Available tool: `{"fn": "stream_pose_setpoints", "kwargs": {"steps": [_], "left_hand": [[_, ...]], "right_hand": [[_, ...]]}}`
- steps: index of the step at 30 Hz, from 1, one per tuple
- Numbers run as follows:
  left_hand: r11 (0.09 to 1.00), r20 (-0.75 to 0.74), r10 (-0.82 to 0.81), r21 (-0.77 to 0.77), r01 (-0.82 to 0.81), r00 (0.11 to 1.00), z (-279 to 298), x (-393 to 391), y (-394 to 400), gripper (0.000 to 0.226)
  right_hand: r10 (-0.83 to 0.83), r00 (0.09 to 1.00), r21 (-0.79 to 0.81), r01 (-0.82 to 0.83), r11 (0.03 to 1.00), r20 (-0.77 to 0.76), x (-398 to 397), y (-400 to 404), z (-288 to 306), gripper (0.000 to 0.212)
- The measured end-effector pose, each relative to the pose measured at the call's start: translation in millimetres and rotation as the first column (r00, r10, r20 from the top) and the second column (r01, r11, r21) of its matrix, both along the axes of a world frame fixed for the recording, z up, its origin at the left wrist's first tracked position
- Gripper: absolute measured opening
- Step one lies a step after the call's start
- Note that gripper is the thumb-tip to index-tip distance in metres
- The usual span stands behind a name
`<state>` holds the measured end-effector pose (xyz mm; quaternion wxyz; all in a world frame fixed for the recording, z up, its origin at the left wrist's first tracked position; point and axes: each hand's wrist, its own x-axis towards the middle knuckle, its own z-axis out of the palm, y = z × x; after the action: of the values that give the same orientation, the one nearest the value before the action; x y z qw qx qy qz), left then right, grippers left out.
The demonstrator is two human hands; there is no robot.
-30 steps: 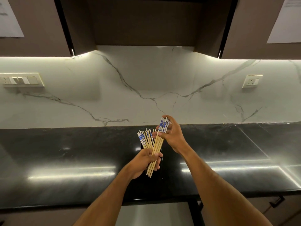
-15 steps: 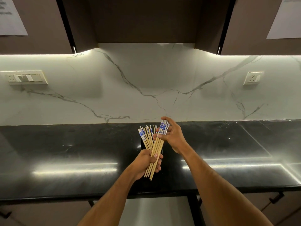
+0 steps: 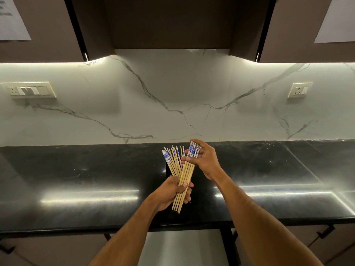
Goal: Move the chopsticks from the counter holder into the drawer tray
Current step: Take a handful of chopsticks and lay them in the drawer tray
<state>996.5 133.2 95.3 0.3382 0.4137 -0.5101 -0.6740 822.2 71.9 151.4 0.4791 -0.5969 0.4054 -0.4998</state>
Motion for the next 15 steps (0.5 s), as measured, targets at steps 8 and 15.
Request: {"fn": "stream_pose_setpoints", "kwargs": {"steps": [8,15], "left_hand": [[0.993,0.238,0.084,-0.098,-0.062,0.968,-9,2,-9,0.020],[0.962,0.833,0.163,-0.253,0.103,0.529,-27,12,-23,0.009]], "right_hand": [[-0.045,0.989,-0.045,0.039,0.998,-0.139,-8,-5,-9,0.100],[-0.091,0.370,-0.246,-0.396,0.885,-0.925,-15,3,-17,0.071]]}}
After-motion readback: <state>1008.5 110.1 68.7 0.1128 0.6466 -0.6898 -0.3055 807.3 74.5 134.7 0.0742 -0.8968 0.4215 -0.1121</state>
